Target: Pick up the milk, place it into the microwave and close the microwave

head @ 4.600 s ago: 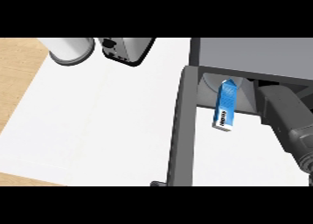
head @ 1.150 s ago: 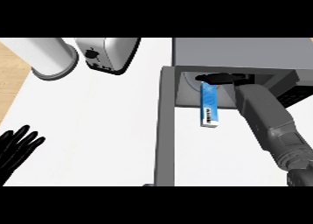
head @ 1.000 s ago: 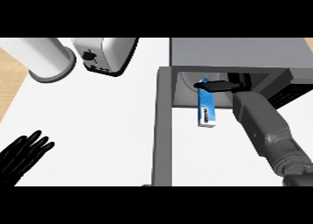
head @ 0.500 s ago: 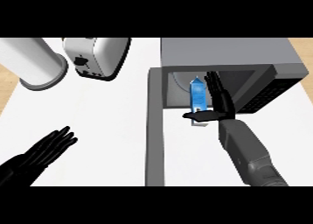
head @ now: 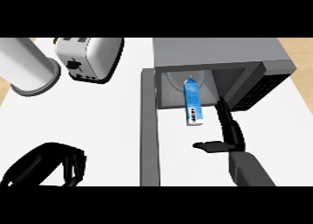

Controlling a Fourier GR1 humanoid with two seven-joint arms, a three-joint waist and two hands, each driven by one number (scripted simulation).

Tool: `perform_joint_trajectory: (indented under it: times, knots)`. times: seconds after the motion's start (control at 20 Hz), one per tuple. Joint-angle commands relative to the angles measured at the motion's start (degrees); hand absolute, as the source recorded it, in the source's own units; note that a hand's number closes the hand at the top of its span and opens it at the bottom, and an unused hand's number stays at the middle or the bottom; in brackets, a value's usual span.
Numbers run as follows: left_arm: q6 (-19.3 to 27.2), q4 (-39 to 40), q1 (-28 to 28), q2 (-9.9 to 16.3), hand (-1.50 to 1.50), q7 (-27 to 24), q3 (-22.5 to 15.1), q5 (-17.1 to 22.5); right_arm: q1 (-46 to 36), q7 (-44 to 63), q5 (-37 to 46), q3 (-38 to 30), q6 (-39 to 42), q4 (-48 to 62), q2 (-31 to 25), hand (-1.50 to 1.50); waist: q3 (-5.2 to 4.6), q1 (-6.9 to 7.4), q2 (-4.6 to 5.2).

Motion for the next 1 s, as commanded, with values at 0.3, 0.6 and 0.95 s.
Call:
perform_joint_trajectory:
  times: [0.3, 0.6, 0.95]
  knots:
    - [5.92, 7.02, -7.28, -0.05, 1.50, -7.38, -11.19, -16.04, 20.94, -4.05, -3.31, 0.72, 8.46, -16.25, -5.38, -1.50, -0.10, -1.00, 0.46]
    - [12.12, 11.45, -7.05, -0.05, 1.50, -16.37, -18.72, -23.23, 34.45, -2.56, -5.59, 2.96, 13.04, -31.68, -6.80, -1.50, -0.14, -0.03, 0.61]
    - [24.85, 20.98, -8.83, -0.05, 1.50, -25.69, -32.59, -28.20, 46.48, 1.69, -9.71, 6.56, 14.76, -52.98, -5.96, -1.50, -0.13, 0.28, 0.99]
